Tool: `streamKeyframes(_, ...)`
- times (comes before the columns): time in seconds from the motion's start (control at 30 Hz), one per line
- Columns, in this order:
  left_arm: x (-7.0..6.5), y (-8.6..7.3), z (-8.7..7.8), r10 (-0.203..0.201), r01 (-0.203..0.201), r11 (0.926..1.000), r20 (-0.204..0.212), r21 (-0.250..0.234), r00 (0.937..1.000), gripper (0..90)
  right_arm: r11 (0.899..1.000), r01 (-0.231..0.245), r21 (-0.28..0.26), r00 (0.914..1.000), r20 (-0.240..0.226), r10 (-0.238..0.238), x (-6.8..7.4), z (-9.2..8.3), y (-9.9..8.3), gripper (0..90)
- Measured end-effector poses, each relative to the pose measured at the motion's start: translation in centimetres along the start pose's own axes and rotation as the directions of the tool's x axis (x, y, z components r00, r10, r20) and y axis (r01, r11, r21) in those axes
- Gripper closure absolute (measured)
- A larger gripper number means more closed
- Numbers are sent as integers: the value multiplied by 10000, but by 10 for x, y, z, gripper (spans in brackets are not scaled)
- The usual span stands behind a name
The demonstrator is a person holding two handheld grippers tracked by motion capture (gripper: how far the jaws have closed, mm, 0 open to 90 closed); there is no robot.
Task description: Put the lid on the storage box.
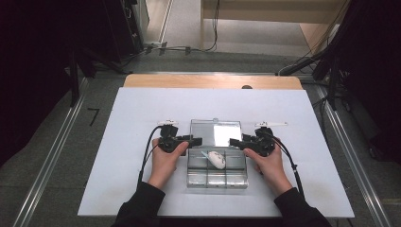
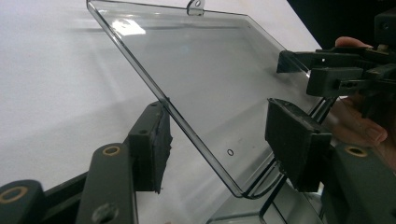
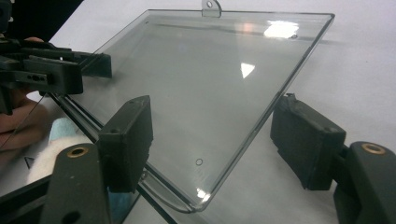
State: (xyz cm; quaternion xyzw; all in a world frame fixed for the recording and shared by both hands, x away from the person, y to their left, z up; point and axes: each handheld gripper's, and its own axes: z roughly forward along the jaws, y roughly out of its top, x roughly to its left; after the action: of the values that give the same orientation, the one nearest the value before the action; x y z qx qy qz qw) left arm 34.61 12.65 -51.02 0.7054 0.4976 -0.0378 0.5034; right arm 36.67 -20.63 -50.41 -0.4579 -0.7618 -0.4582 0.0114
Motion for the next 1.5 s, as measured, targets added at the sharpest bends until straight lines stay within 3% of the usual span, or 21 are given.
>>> streamKeyframes(0.37,-1,1,-4,121,-117,9996,153,-244,9998,515,9994,144,-314,9999,-10,-145,2,-4,1,396)
streamKeyframes(0.9,-7,3,-16,734,-719,9947,180,-731,9971,670,9932,461,-1065,9981,-351,-501,4,-19,3,612)
streamKeyframes(1.23,-10,3,-21,1047,-1013,9900,300,-977,9941,736,9817,1187,-1491,9915,-353,-1252,7,-28,2,695)
streamKeyframes(1.5,-12,2,-24,1280,-1235,9873,395,-1004,9910,738,9702,1748,-1680,9835,-171,-1802,11,-32,0,704)
